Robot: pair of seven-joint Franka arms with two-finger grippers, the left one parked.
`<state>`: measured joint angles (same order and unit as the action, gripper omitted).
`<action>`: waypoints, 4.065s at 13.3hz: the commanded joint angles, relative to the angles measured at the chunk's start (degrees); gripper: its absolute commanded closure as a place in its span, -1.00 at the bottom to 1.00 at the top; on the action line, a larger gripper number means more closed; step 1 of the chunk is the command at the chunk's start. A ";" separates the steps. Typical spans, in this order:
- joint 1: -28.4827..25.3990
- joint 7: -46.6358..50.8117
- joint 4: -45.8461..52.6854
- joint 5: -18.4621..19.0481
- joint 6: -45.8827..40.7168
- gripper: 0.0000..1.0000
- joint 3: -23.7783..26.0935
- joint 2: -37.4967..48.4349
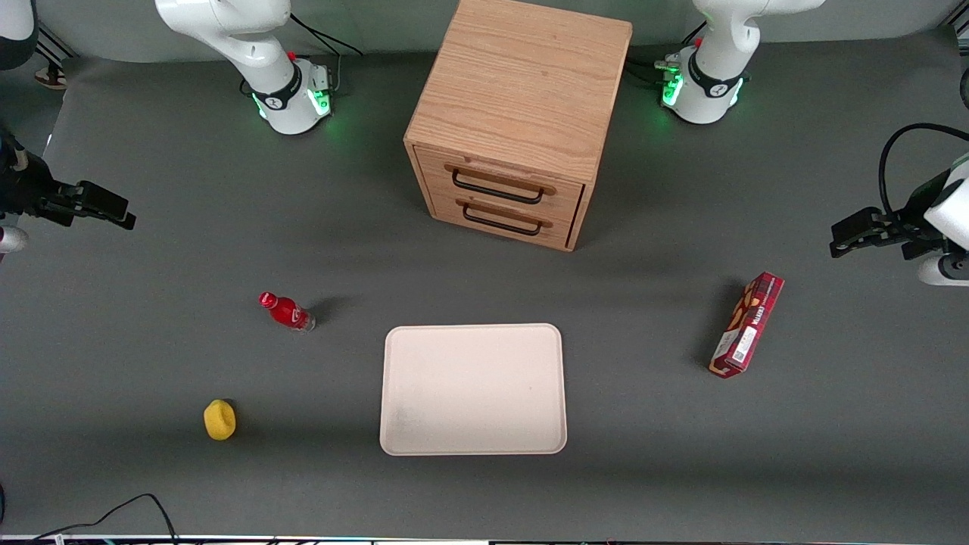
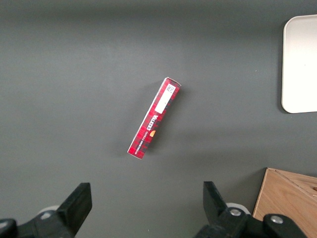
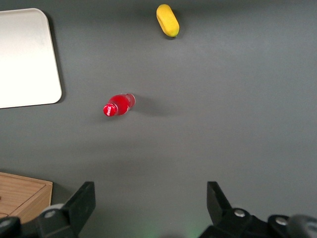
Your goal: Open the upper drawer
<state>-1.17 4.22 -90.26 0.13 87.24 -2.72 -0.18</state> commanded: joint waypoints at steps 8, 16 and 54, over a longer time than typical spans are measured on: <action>-0.50 -3.07 2.09 1.10 1.44 -1.00 7.10 -3.67; 0.73 -4.58 4.82 2.60 4.76 -1.00 28.37 -12.81; -15.97 -7.99 3.95 0.66 17.53 -1.00 35.60 -28.91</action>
<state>-17.32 -1.18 -85.78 -0.09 105.51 32.55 -29.20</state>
